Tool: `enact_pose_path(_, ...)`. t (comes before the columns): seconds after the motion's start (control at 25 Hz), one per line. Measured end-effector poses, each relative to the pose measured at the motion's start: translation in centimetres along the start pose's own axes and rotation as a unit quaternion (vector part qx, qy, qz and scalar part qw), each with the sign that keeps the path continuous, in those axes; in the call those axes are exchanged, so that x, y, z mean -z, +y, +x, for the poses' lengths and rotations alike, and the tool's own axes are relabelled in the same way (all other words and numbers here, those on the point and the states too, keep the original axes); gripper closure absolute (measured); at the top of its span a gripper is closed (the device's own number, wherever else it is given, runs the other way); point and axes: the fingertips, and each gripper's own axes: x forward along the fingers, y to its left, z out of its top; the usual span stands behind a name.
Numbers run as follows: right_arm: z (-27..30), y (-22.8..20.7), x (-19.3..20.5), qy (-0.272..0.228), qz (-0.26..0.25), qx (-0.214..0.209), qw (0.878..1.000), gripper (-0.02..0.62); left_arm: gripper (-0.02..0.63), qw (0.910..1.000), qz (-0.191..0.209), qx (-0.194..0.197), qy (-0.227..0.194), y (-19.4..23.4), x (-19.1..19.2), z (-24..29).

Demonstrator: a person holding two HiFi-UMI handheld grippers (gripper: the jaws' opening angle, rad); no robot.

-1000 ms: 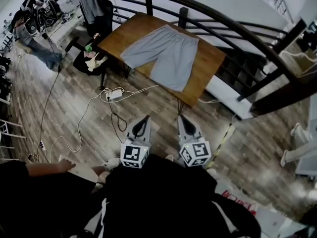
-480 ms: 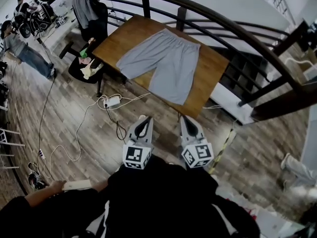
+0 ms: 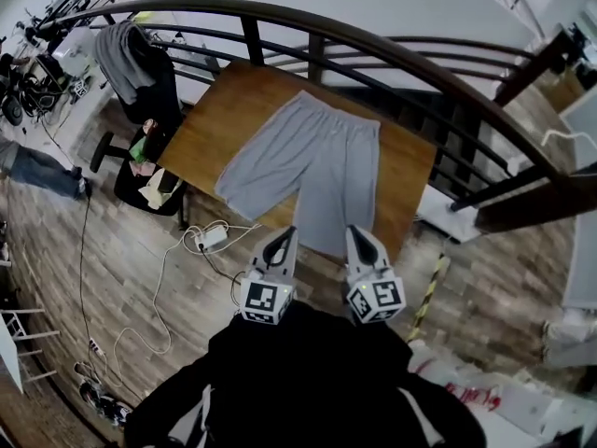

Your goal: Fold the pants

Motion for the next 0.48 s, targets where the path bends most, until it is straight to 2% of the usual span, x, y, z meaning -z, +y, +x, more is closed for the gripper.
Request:
enact_pose_path(0.16, 7.5, -0.3, -1.7, 0.001, 0.007, 0.038, 0.999, 0.592, 0.603, 0.9992, 0.006, 0.037, 0.011, 6.1, -1.8, 5.2)
enact_pose_path(0.48, 14.8, -2.6, -3.7, 0.001, 0.016, 0.091, 0.996, 0.591, 0.604, 0.9952, 0.018, 0.093, 0.024, 11.2, -4.1, 12.2)
